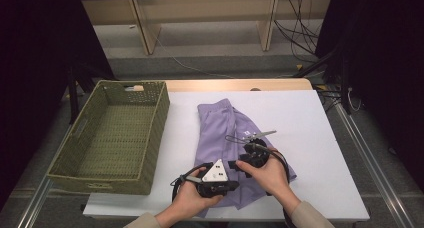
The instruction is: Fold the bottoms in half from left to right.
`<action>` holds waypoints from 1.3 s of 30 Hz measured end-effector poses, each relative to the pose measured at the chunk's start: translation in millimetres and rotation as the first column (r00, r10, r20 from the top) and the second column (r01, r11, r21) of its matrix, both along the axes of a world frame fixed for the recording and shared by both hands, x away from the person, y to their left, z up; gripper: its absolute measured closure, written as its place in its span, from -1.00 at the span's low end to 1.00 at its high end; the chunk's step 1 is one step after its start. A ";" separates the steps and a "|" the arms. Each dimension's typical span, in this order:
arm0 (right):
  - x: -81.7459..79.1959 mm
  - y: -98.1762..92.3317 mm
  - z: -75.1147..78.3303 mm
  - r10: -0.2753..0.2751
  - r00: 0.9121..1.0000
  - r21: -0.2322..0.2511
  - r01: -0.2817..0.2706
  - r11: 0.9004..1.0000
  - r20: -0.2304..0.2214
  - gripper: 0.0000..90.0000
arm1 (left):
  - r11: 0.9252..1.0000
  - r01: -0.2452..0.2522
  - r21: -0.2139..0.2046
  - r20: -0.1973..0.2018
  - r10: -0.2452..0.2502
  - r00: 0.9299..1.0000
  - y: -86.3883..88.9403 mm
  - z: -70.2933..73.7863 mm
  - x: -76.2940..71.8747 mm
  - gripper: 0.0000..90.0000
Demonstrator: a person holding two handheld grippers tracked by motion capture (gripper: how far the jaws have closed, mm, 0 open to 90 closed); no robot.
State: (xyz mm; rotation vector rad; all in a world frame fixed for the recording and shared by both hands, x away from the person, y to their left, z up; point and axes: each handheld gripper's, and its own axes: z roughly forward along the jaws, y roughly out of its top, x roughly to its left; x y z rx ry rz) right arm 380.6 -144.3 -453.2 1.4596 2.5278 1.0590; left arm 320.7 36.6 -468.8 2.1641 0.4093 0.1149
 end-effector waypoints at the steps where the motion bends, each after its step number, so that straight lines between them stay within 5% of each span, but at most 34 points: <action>1: -1.9 1.8 -1.8 0.010 1.000 -0.006 -0.010 1.000 -0.003 -0.04 | 1.000 -0.001 -0.003 0.000 0.001 1.000 -0.3 -0.3 -0.3 0.99; 9: -8.2 14.5 -8.6 0.041 0.999 -0.048 -0.041 0.998 0.005 0.09 | 1.000 0.005 -0.006 0.015 -0.005 1.000 -0.3 0.4 -1.6 0.98; 17: -8.1 8.3 -13.3 0.035 0.999 -0.058 -0.035 0.998 -0.008 0.97 | 1.000 0.003 -0.013 0.023 -0.002 1.000 0.3 1.5 -2.2 0.97; 25: -4.7 -7.2 -0.5 -0.005 1.000 -0.026 0.005 1.000 0.002 1.00 | 0.999 -0.013 -0.045 0.034 0.014 0.999 8.6 11.5 -2.9 0.76; 32: -0.7 -34.0 13.8 -0.067 0.998 -0.003 0.067 0.998 0.014 1.00 | 0.993 -0.108 -0.053 0.052 0.111 0.992 31.4 22.5 3.2 0.19; 39: 5.3 -59.5 21.7 -0.108 0.994 -0.026 0.109 0.994 0.030 0.99 | 0.983 -0.181 -0.038 0.040 0.183 0.982 47.9 19.2 5.6 -0.14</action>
